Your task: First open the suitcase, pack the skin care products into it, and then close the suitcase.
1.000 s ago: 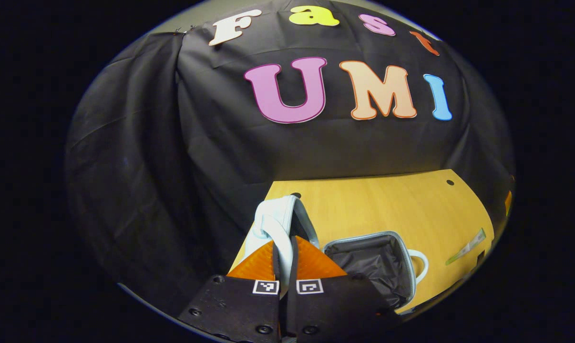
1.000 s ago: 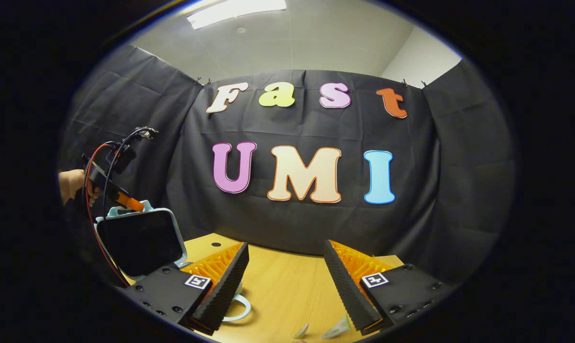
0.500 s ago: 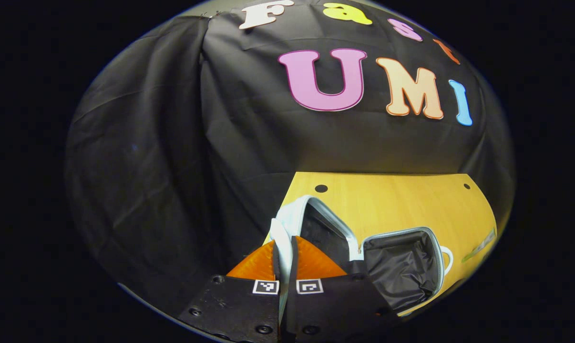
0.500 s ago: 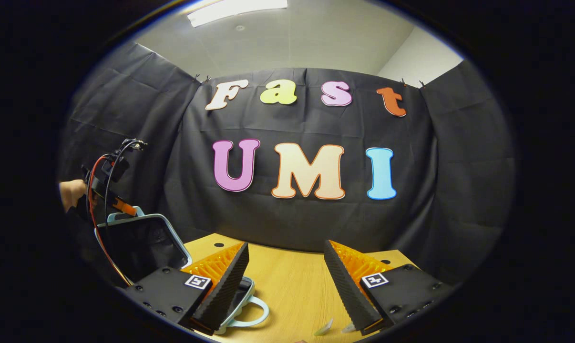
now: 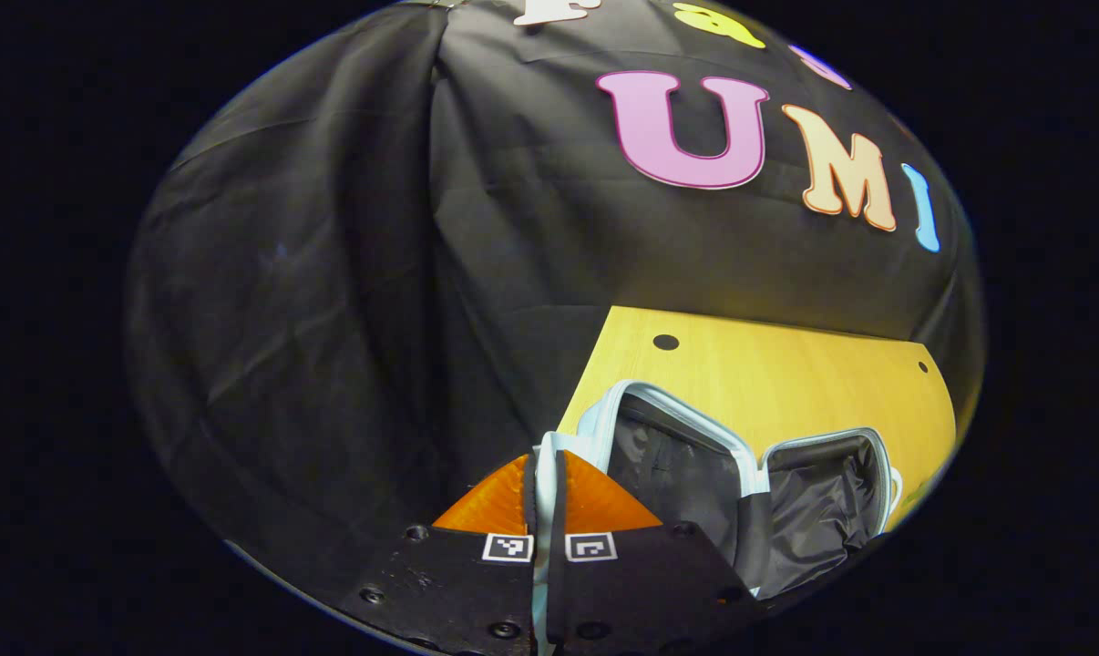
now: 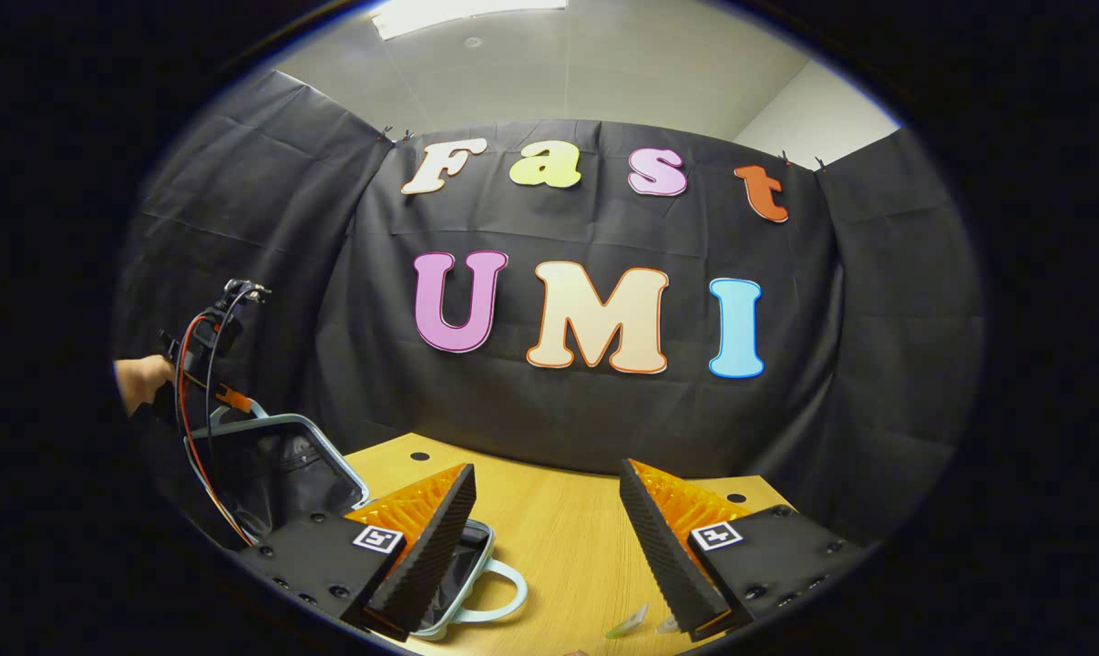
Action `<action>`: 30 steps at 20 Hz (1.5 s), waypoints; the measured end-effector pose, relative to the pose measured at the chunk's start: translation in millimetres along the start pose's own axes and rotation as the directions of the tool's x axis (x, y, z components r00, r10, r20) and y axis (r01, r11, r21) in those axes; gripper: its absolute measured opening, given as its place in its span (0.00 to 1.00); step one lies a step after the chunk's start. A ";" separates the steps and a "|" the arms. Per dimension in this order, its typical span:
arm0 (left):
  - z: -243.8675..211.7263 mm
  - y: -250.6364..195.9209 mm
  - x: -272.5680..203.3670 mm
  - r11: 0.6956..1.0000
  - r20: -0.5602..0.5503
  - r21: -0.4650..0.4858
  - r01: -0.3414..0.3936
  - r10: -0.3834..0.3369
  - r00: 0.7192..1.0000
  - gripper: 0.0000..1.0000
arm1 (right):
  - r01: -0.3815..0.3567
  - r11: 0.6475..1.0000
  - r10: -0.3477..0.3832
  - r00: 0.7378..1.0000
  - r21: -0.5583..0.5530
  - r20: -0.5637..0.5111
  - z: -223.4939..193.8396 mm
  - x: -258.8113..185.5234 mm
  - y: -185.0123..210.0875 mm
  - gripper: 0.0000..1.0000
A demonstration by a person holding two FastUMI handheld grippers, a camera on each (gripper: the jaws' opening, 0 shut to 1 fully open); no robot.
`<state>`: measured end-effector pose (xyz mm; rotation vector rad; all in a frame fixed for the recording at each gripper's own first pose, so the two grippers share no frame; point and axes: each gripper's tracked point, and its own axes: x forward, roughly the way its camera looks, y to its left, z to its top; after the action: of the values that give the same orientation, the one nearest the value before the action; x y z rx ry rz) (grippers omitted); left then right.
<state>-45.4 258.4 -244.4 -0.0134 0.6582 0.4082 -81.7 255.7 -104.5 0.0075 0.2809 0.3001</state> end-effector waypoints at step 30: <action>115.4 -202.9 -154.9 0.997 0.542 -0.059 0.049 -0.010 0.841 0.96 | 0.059 0.998 -0.062 0.990 0.030 0.125 38.9 -9.8 -122.6 0.98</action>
<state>-12.2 31.3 -83.8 0.0250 0.0797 0.3819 -44.5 137.0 -70.4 0.0437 0.1590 0.2345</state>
